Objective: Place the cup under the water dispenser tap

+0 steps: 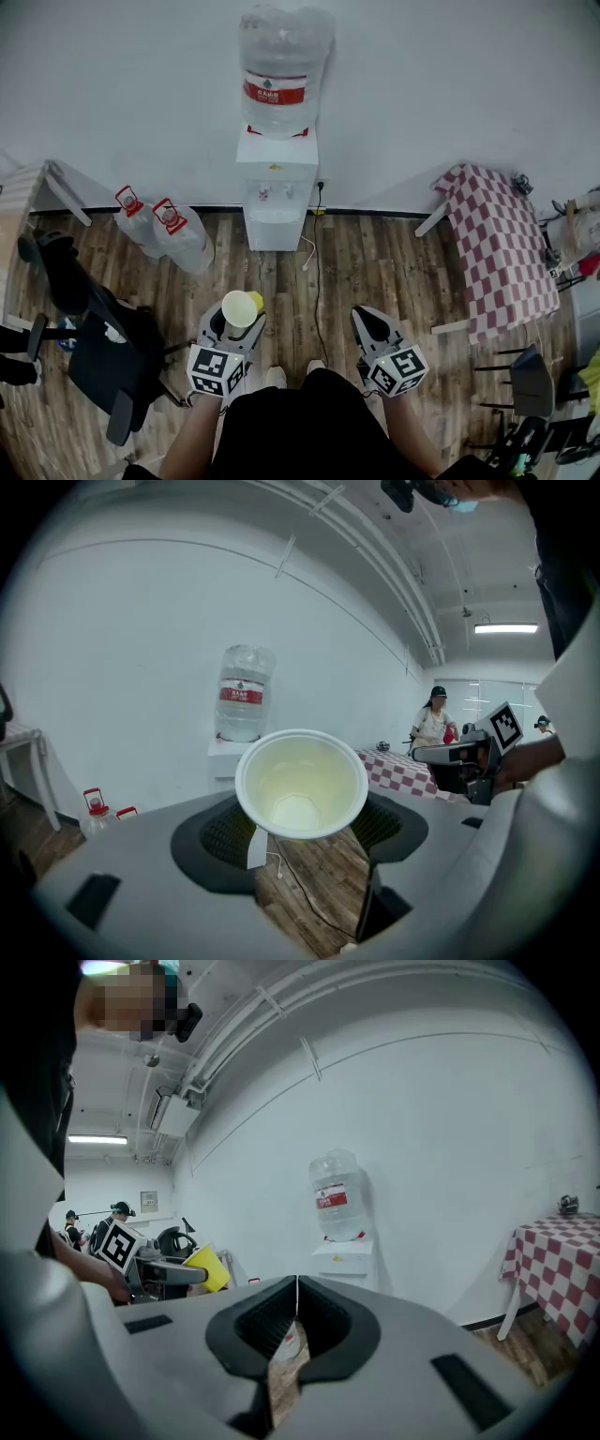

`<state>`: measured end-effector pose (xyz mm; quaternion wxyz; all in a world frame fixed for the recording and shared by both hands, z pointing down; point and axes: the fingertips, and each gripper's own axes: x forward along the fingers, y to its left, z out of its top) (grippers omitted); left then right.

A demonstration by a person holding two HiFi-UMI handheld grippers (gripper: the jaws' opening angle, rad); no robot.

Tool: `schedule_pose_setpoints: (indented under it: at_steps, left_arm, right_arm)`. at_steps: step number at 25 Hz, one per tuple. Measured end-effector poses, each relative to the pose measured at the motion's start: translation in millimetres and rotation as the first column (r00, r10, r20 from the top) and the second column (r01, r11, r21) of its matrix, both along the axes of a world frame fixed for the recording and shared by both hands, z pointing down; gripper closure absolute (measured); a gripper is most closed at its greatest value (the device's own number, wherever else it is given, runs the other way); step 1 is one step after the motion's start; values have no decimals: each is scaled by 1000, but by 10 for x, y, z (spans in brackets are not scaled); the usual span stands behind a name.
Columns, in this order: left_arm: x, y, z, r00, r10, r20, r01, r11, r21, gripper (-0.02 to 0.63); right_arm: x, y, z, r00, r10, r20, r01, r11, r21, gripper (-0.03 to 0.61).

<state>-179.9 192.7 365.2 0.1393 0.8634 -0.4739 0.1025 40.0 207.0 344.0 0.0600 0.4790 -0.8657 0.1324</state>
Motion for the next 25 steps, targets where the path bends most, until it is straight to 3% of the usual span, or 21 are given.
schedule_pose_setpoints:
  at_steps: [14,25]
  left_arm:
    - [-37,-28,175,1000,5,5,-5,999,-40,298]
    - [239,-735,188,999,-35,19,36,998,-52,298]
  right_arm:
    - [-6,-31,198,1000,17,10,-17,999,-43,557]
    - [251,-813,296,999,-32,26,33,997,-63,557]
